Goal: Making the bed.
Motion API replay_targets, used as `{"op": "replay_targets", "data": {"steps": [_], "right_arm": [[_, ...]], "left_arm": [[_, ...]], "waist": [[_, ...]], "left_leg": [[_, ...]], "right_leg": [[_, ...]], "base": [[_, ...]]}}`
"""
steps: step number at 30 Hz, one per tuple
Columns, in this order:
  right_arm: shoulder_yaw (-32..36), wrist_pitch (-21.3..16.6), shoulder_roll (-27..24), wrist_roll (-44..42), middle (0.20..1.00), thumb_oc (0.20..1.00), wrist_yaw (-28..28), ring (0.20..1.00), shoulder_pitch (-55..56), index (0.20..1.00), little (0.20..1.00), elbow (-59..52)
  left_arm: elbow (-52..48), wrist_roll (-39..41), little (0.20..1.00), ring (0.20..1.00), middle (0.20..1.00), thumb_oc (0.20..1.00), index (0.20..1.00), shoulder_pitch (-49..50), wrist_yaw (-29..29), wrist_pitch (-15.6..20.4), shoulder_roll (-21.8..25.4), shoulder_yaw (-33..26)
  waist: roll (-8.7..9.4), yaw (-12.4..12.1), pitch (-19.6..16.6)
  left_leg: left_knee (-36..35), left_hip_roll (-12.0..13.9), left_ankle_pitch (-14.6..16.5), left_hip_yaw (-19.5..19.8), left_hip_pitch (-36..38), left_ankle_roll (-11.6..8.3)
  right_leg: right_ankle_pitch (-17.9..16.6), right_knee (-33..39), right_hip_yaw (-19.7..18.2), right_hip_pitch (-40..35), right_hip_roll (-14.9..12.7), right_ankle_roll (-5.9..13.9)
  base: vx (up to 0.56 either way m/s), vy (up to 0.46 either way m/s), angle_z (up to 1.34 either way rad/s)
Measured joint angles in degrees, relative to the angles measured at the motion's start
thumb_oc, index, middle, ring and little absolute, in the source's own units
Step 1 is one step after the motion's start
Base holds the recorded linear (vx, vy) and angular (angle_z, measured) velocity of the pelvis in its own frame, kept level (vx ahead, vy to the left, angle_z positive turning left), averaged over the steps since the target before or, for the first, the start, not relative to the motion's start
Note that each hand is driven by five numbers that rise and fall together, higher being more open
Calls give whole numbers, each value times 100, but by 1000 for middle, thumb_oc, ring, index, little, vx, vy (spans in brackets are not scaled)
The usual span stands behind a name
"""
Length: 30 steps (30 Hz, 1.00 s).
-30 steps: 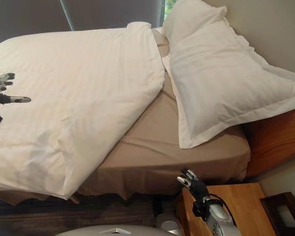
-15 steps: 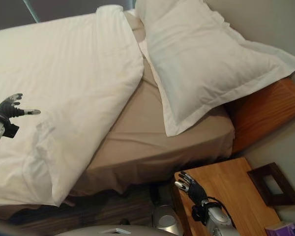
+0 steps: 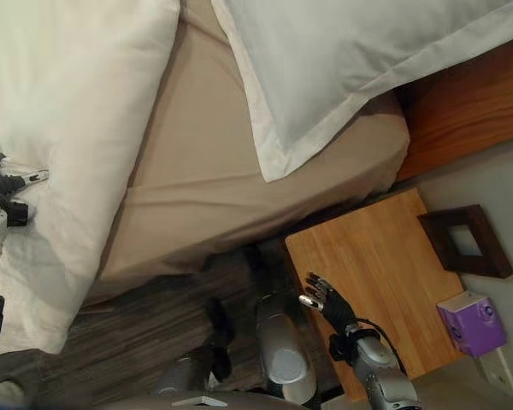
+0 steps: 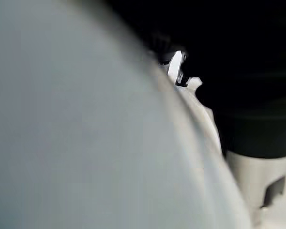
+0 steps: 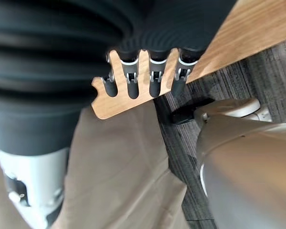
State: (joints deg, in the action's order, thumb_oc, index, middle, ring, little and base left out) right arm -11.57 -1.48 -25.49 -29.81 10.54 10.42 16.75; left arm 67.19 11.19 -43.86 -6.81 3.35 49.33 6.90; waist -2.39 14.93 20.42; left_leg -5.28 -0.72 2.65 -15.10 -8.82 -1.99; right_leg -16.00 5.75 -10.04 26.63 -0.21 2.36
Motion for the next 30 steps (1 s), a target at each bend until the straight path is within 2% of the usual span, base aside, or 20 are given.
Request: {"op": "replay_targets", "data": {"steps": [2, 4, 6, 7, 8, 9, 13, 16, 19, 23, 27, 28, 29, 30], "right_arm": [[-6, -2, -3, 0, 1000, 1000, -24, 1000, -69, 1000, 1000, 6], [-10, -3, -7, 0, 1000, 1000, -26, 1000, -107, 1000, 1000, 6], [-1, -8, -2, 0, 1000, 1000, -15, 1000, -144, 1000, 1000, -9], [21, -6, 19, 0, 1000, 1000, -17, 1000, -147, 1000, 1000, 67], [8, -1, 8, 11, 1000, 1000, 0, 1000, -151, 1000, 1000, 129], [-20, 5, 1, 22, 1000, 1000, 8, 1000, -164, 1000, 1000, 146], [-62, 15, 20, 83, 1000, 1000, 8, 1000, -250, 1000, 1000, 217], [-147, 20, 33, 264, 1000, 1000, 26, 1000, -313, 1000, 1000, 200], [-154, 32, 50, 293, 1000, 1000, 36, 1000, -297, 1000, 1000, 220], [-212, 34, 99, 294, 1000, 1000, 9, 1000, -317, 1000, 1000, 352], [-310, 43, 106, 293, 1000, 1000, -8, 1000, -272, 1000, 1000, 443], [-305, 43, 114, 292, 1000, 1000, -26, 1000, -230, 1000, 1000, 445], [-305, 44, 114, 291, 1000, 1000, -43, 1000, -192, 1000, 1000, 447], [-311, 48, 114, 291, 1000, 1000, -75, 1000, -162, 1000, 1000, 454]], "left_arm": [[-20, -13, 200, 200, 200, 200, 200, -117, -54, -71, -44, 73], [-449, -98, 200, 200, 200, 200, 200, -264, -58, -208, -12, 651], [-1044, -131, 200, 200, 200, 200, 200, -250, 20, -258, -97, 900], [-1540, -123, 200, 200, 200, 200, 200, -232, 37, -312, -298, 960], [-3086, 2, 200, 200, 200, 200, 200, -39, 178, -434, -440, 1424], [-3655, 58, 200, 200, 200, 200, 200, -23, 450, -170, -533, 1628], [-5349, 682, 200, 200, 200, 200, 200, 169, 978, -102, -1043, 2494], [-5390, 918, 200, 200, 200, 200, 200, 455, 1045, -154, -1645, 2784], [-5362, 1072, 200, 200, 200, 200, 200, 833, 975, -231, -2097, 2874], [-5066, 1131, 200, 200, 200, 200, 200, 1044, 963, -278, -2360, 2929], [-4696, 1142, 200, 200, 200, 200, 200, 1245, 963, -337, -2386, 3065], [-4649, 1288, 564, 564, 564, 564, 564, 1310, 963, -364, -2400, 3102], [-4647, 1367, 1000, 1000, 1000, 1000, 1000, 1366, 964, -365, -2411, 3105], [-4648, 1544, 1000, 1000, 1000, 1000, 1000, 1406, 965, -365, -2439, 3146]], "waist": [[-40, -5, 22], [-53, -108, 22], [-44, -135, 23], [-56, -172, 17], [-51, -231, 20], [-50, -240, 18], [-79, -224, 4], [-118, -103, -23], [-276, -78, -171], [-346, -37, -390], [-356, 216, -724], [-362, 236, -803], [-367, 235, -846], [-371, 230, -857]], "left_leg": [[0, 3, 3, -18, 6, -5], [0, 8, 3, -32, 73, -4], [-2, 20, 4, 2, 178, -6], [-6, 6, 4, 43, 263, -6], [-2, -2, 1, 124, 360, 2], [-1, -11, -3, 167, 396, 8], [-2, -56, 8, 202, 610, 12], [-3, -75, 26, 219, 794, 27], [-3, -110, 50, 238, 824, 55], [-4, -152, 92, 181, 981, 107], [-5, -184, 130, 131, 1018, 166], [-5, -196, 135, 104, 1027, 174], [-4, -207, 135, 77, 1036, 175], [-4, -218, 135, 54, 1070, 175]], "right_leg": [[0, 0, -12, 1, 13, 4], [4, 0, -6, -66, 21, 9], [31, 0, 18, -184, 10, 18], [49, 2, 45, -290, -11, 27], [82, 1, 120, -413, -58, 50], [86, 0, 155, -469, -85, 57], [140, 0, 209, -704, -148, 121], [190, 1, 251, -906, -170, 159], [208, 0, 244, -942, -188, 180], [241, 2, 164, -1080, -202, 223], [282, 5, 119, -1104, -236, 278], [291, 9, 94, -1104, -243, 291], [294, 14, 78, -1107, -251, 296], [296, 15, 72, -1135, -261, 301]], "base": [[30, 11, -9], [12, 6, 3], [25, 18, 10], [19, 10, 23], [41, 24, 30], [31, 20, 24], [45, 26, 7], [60, 25, 9], [42, 30, 3], [33, 33, -6], [17, 15, -7], [4, 5, -8], [5, -1, -7], [4, -3, -4]]}}
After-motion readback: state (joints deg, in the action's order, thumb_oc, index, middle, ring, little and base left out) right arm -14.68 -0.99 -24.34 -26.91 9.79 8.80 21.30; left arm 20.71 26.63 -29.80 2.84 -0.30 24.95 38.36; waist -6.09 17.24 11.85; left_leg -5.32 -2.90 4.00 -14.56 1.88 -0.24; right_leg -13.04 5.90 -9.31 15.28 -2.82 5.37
